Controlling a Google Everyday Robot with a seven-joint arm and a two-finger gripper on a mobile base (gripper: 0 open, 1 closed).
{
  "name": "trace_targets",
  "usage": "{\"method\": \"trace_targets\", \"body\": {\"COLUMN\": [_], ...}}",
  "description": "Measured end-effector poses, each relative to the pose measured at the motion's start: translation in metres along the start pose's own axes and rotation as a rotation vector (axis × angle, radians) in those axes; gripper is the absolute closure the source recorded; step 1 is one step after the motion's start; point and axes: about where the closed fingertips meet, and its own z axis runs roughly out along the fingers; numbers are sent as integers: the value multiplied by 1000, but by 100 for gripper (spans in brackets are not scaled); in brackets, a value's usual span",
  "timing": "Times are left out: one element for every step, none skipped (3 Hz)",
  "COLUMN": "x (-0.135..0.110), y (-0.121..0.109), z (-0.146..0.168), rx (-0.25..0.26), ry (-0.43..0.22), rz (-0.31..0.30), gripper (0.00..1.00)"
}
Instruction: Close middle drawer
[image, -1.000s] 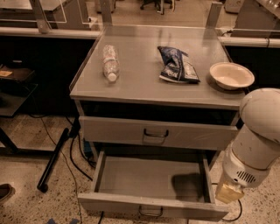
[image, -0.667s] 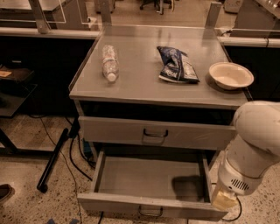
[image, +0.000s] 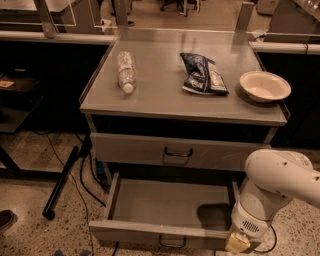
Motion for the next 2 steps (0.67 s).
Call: {"method": "trace_targets", "body": {"x": [1,8], "y": [0,1], "z": [4,42], "rx": [-6,-62], "ry": [0,-10], "rz": [3,29], "gripper": [100,100]}}
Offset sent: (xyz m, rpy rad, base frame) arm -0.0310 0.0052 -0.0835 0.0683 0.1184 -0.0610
